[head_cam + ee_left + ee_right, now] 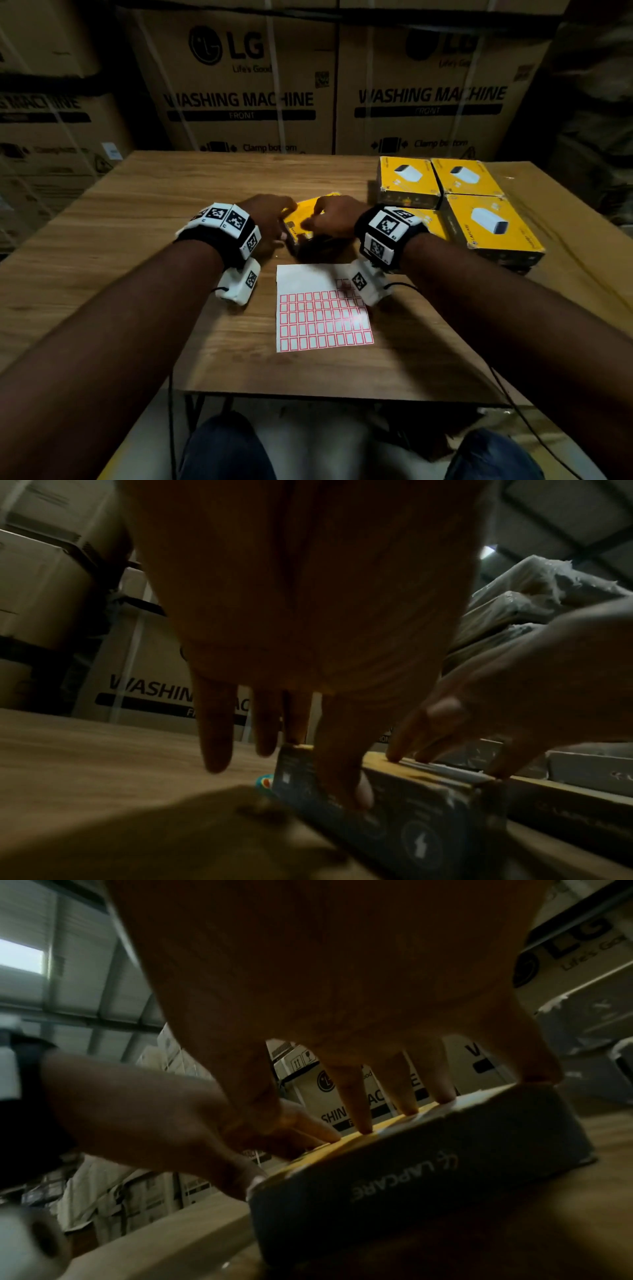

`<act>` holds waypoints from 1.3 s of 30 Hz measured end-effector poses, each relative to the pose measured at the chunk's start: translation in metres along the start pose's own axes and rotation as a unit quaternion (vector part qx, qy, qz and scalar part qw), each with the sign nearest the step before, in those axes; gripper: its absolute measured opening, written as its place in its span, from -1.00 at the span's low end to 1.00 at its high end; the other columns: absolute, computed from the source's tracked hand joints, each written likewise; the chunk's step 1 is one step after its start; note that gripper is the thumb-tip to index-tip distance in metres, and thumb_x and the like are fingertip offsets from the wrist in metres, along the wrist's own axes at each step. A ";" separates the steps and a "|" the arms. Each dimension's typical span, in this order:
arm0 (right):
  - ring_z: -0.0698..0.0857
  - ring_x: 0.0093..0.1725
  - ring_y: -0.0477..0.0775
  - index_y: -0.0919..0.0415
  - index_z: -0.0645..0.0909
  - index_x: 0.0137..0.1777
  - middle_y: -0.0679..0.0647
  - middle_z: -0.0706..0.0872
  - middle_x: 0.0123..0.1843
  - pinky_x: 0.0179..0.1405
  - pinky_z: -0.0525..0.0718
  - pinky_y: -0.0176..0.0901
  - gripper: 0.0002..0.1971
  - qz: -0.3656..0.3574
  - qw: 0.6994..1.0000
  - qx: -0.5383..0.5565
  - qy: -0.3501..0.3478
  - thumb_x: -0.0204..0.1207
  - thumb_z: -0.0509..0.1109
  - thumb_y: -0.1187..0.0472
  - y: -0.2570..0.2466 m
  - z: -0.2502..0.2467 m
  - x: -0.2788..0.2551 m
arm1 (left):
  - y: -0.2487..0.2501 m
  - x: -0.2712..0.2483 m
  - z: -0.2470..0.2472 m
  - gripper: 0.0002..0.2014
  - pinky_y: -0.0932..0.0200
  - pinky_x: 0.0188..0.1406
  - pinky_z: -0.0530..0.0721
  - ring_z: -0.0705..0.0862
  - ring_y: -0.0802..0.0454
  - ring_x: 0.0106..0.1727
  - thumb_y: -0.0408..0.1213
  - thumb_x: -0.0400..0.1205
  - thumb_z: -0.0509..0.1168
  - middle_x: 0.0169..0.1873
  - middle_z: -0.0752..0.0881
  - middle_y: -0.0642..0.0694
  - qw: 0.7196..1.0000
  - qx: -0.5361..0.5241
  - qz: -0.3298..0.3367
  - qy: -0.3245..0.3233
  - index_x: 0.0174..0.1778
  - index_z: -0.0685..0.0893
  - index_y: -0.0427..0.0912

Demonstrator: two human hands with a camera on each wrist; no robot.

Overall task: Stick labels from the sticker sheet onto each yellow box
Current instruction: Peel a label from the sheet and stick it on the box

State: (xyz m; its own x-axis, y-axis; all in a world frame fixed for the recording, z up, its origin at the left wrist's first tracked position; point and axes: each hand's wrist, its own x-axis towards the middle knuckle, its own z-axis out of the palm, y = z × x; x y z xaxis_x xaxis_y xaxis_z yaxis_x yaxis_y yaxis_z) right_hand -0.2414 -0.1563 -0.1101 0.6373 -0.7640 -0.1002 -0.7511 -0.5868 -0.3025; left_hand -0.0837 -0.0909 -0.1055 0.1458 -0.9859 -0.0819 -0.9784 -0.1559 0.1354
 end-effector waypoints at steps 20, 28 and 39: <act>0.68 0.19 0.17 0.04 0.70 0.22 0.07 0.76 0.18 -0.11 0.44 -0.27 -0.62 -0.126 0.989 -0.072 -0.011 0.41 0.43 0.34 -0.007 -0.004 -0.015 | 0.026 -0.025 -0.002 -0.62 0.12 0.00 0.58 0.67 -0.17 0.21 -0.09 0.56 0.44 0.20 0.70 -0.20 0.997 0.074 -0.023 -0.029 0.26 0.69 -0.16; 0.69 0.23 0.13 0.16 0.75 0.21 0.10 0.76 0.22 0.24 0.60 -0.10 -0.61 -0.140 0.987 -0.069 0.047 0.39 0.44 0.41 0.012 -0.010 -0.023 | 0.033 -0.028 0.002 -0.63 0.07 0.04 0.68 0.70 -0.18 0.15 -0.01 0.55 0.45 0.12 0.74 -0.19 0.996 0.084 -0.022 -0.024 0.18 0.72 -0.14; 0.72 0.03 -0.02 0.14 0.79 0.01 0.00 0.80 0.02 -0.10 0.50 -0.29 -0.82 -0.148 0.988 -0.045 0.030 0.42 0.53 0.17 0.031 -0.017 -0.044 | 0.055 -0.039 0.009 -0.80 0.13 -0.19 0.64 0.74 -0.12 -0.05 -0.05 0.53 0.38 -0.11 0.79 -0.07 0.995 0.096 -0.006 -0.028 -0.07 0.79 -0.06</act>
State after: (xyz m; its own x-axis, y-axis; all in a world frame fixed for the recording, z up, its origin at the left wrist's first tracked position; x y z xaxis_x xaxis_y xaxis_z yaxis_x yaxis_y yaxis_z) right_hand -0.2955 -0.1452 -0.0992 0.8214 -0.5691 0.0375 -0.5481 -0.8058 -0.2244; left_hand -0.1442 -0.0602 -0.1039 0.1537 -0.9784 -0.1381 -0.9875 -0.1470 -0.0574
